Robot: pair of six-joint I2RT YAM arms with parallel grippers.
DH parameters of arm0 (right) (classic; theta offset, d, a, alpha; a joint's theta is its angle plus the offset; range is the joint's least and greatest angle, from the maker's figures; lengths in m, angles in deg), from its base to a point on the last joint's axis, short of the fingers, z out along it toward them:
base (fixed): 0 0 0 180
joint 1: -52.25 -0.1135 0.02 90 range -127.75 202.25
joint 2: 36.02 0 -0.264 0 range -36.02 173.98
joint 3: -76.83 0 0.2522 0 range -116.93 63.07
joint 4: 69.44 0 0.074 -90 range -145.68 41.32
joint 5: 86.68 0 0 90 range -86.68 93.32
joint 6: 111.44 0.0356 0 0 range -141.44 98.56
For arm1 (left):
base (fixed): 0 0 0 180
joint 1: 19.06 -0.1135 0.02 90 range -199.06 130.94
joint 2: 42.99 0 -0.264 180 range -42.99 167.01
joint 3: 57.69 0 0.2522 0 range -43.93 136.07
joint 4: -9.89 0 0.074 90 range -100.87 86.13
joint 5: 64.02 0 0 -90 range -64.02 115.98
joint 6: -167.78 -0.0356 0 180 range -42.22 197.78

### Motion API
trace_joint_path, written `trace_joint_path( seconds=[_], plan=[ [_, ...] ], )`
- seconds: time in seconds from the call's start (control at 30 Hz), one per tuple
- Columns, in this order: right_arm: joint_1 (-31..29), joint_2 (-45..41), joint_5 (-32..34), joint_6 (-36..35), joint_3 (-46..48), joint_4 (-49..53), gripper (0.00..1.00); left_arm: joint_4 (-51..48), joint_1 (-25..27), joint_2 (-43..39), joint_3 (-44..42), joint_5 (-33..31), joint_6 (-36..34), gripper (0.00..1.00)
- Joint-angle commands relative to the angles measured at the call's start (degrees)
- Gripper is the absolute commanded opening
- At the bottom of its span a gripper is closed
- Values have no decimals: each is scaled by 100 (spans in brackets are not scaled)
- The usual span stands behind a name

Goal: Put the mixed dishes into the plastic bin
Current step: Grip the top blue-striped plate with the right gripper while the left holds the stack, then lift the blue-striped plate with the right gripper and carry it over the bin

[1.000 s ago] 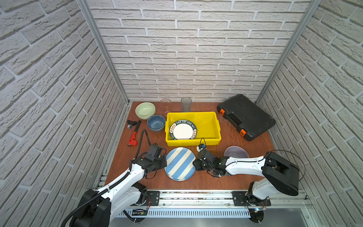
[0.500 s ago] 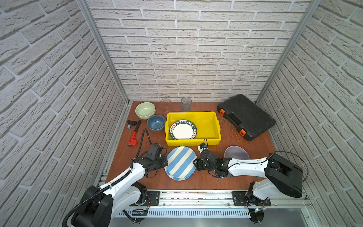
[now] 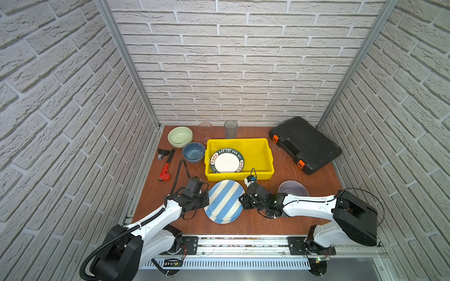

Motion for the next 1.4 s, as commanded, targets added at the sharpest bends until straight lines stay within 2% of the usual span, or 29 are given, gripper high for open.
trace_joint_path(
  seconds=[0.0, 0.2, 0.37, 0.6, 0.77, 1.07, 1.23, 1.37],
  plan=[
    [-59, -167, -153, -211, -159, -88, 28, -313, 106, 192, -161, 280, -107, 2],
    [-59, -190, -315, -145, -97, -382, 21, -329, 194, 202, -80, 320, -161, 2],
    [-60, -200, -271, -98, -101, -245, 16, -514, 267, 39, 17, 156, -114, 1],
    [-61, -360, -146, -188, -224, 258, 11, -1164, 317, -776, 364, -189, 142, 3],
    [-57, -435, -143, -170, -238, 390, 9, -1764, 316, -1208, 722, -459, 202, 17],
    [-43, -765, -540, -426, -365, 538, 7, -2380, 316, -1204, 1205, -738, 125, 21],
    [7, -1198, -898, -714, -629, 1013, 6, -2779, 318, -1293, 1488, -938, 16, 33],
    [90, -1605, -1000, -931, -963, 1577, 6, -2909, 318, -1371, 1654, -1028, 6, 39]
  ],
)
